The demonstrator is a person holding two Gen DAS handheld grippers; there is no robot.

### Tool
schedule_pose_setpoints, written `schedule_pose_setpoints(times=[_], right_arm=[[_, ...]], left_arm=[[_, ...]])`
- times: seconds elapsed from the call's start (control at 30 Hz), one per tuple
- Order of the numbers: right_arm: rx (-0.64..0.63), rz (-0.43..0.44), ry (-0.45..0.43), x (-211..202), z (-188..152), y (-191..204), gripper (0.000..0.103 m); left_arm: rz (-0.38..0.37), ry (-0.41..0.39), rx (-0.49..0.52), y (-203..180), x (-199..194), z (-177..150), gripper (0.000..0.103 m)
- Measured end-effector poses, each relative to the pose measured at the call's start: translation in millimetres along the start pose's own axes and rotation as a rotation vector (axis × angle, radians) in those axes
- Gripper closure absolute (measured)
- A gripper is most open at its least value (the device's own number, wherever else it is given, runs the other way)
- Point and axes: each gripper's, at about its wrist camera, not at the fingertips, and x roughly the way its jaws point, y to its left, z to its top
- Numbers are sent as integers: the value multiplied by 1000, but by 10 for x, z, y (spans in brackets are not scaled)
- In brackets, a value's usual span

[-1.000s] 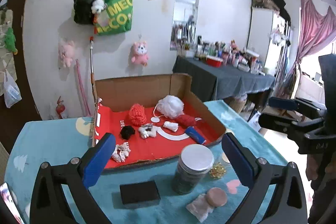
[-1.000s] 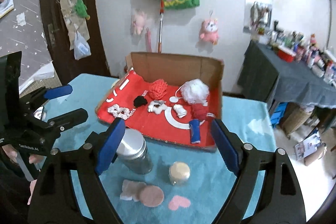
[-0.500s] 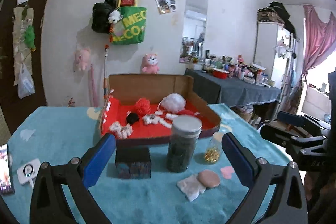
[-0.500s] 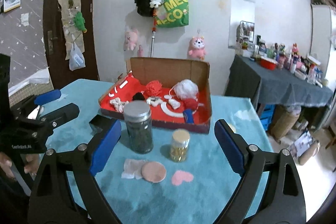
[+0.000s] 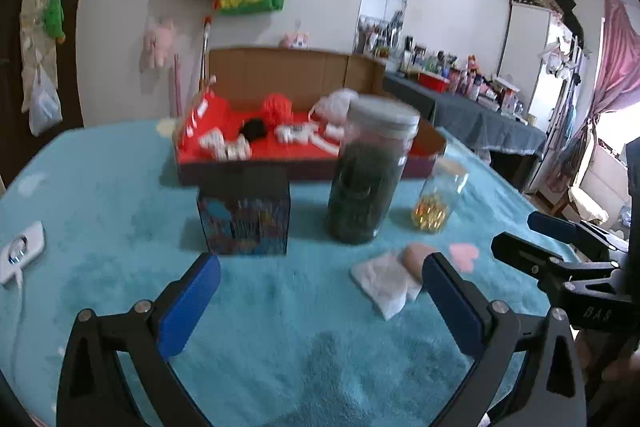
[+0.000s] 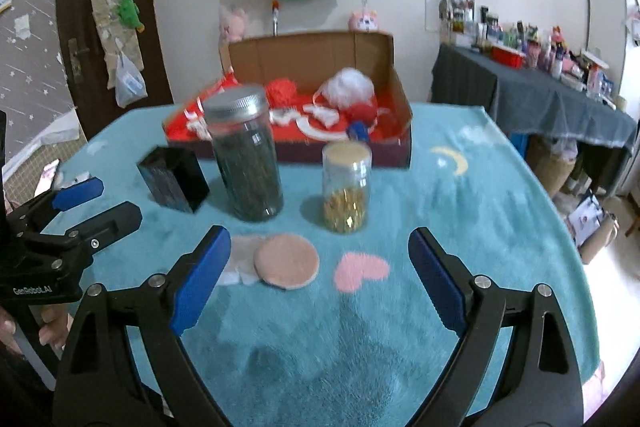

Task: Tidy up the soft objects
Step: 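Move left tool to the white tissue square while right tool approaches the tan round pad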

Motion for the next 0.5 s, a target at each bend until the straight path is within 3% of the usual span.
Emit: schedule_pose_setpoints(times=[0.33, 0.5], right_arm=[[23, 17, 70, 242, -101, -68, 12], [8, 77, 118, 364, -91, -124, 12]], left_arm=[[-3, 76, 7, 2, 219, -116, 0], [-45, 118, 37, -38, 299, -70, 1]])
